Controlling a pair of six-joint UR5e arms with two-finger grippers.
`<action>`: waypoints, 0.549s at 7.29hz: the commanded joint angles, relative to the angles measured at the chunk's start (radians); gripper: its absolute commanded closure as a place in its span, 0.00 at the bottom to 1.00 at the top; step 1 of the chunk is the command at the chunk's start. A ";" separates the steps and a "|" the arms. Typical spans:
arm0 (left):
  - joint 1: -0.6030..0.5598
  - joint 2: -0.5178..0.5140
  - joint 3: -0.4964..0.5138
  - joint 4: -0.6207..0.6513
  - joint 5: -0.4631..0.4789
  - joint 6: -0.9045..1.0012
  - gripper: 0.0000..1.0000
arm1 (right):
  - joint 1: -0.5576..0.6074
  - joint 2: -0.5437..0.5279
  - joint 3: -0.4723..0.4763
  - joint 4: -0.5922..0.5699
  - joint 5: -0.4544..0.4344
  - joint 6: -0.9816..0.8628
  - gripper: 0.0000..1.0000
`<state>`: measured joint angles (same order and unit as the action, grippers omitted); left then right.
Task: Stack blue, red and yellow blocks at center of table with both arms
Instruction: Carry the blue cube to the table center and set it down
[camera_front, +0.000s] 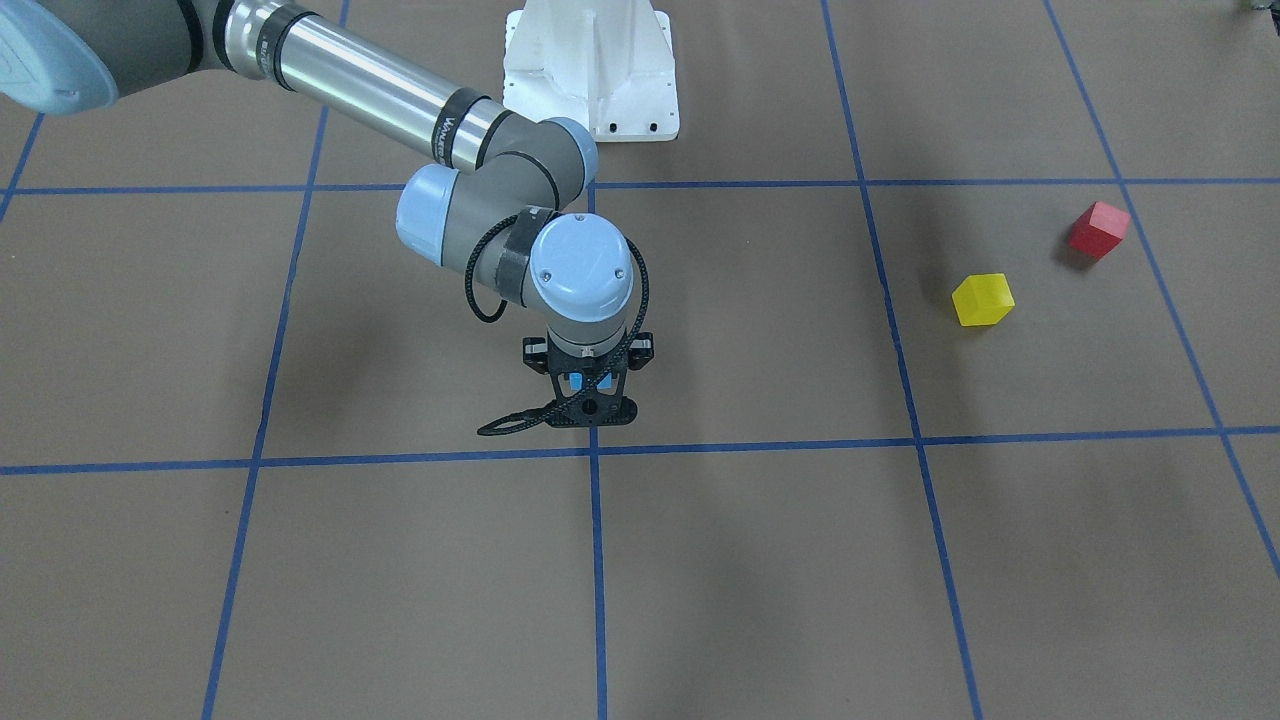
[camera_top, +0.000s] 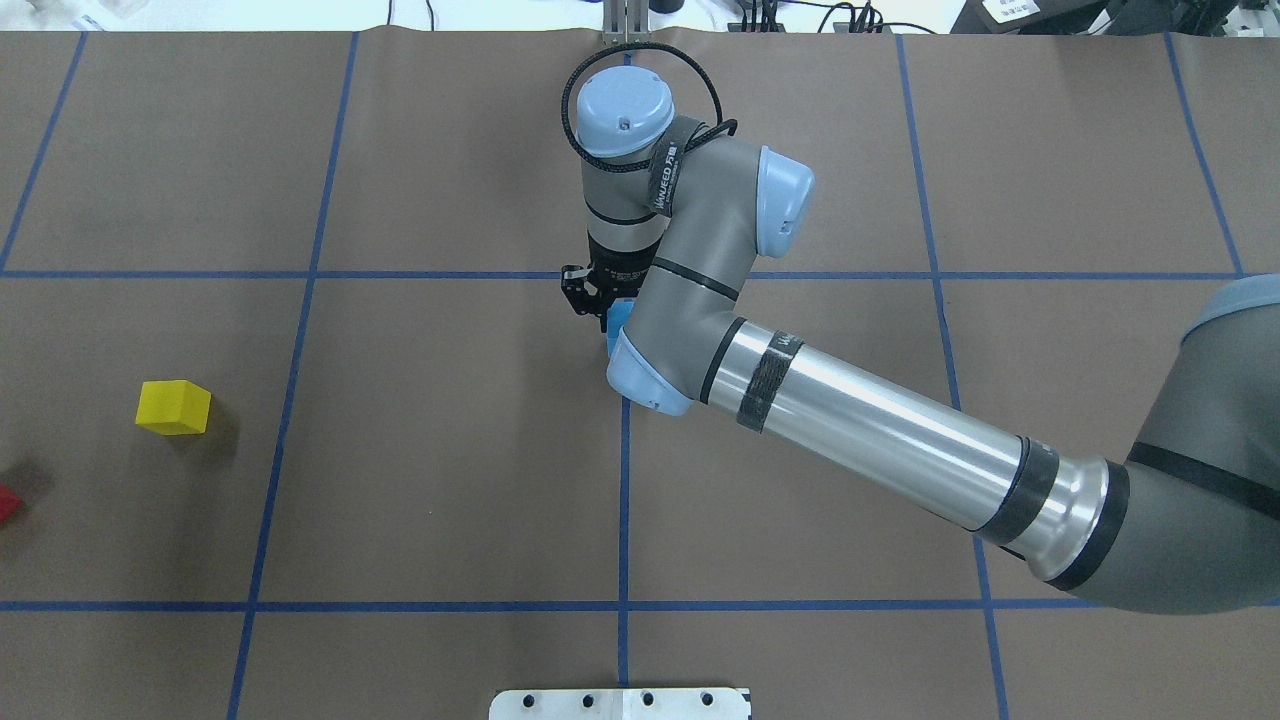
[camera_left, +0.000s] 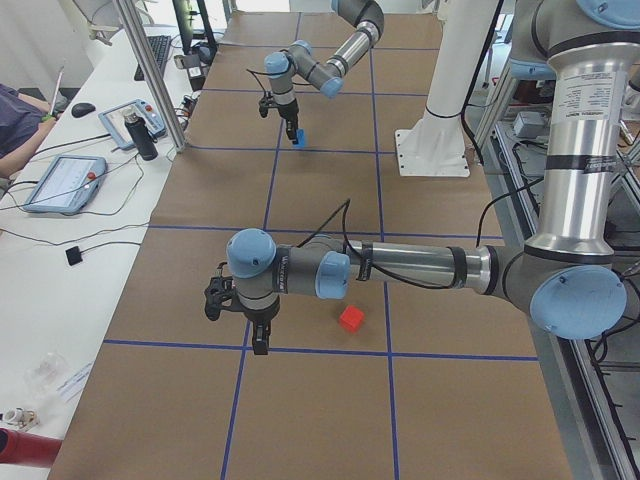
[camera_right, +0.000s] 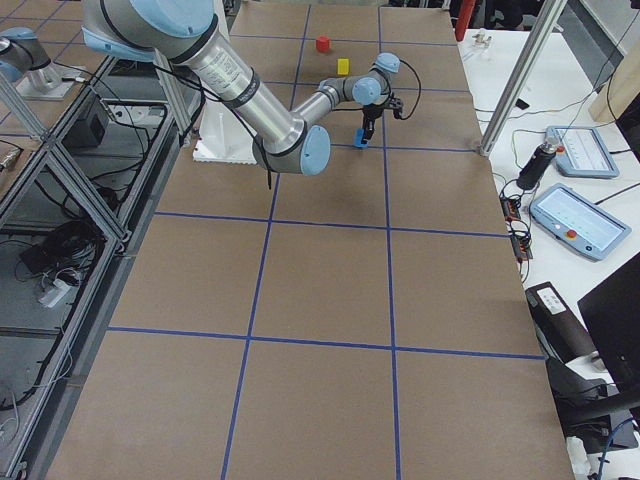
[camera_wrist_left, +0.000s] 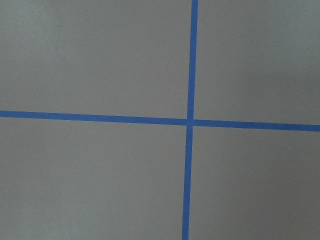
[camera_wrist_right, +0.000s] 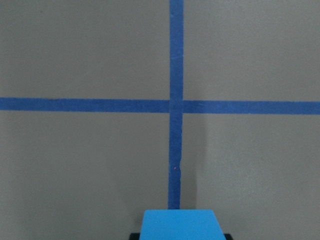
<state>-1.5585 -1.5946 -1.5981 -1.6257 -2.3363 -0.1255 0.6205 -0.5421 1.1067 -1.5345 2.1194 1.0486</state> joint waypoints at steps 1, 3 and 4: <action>0.000 -0.004 0.000 0.000 0.000 0.001 0.00 | -0.005 -0.015 -0.001 0.048 -0.004 0.001 0.03; 0.002 -0.007 -0.002 0.001 0.000 -0.002 0.00 | -0.005 -0.019 0.002 0.051 -0.006 -0.001 0.02; 0.003 -0.013 0.000 0.001 0.002 -0.002 0.00 | -0.002 -0.016 0.013 0.051 -0.006 0.002 0.01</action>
<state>-1.5570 -1.6026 -1.5996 -1.6250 -2.3359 -0.1273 0.6159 -0.5590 1.1109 -1.4855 2.1145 1.0486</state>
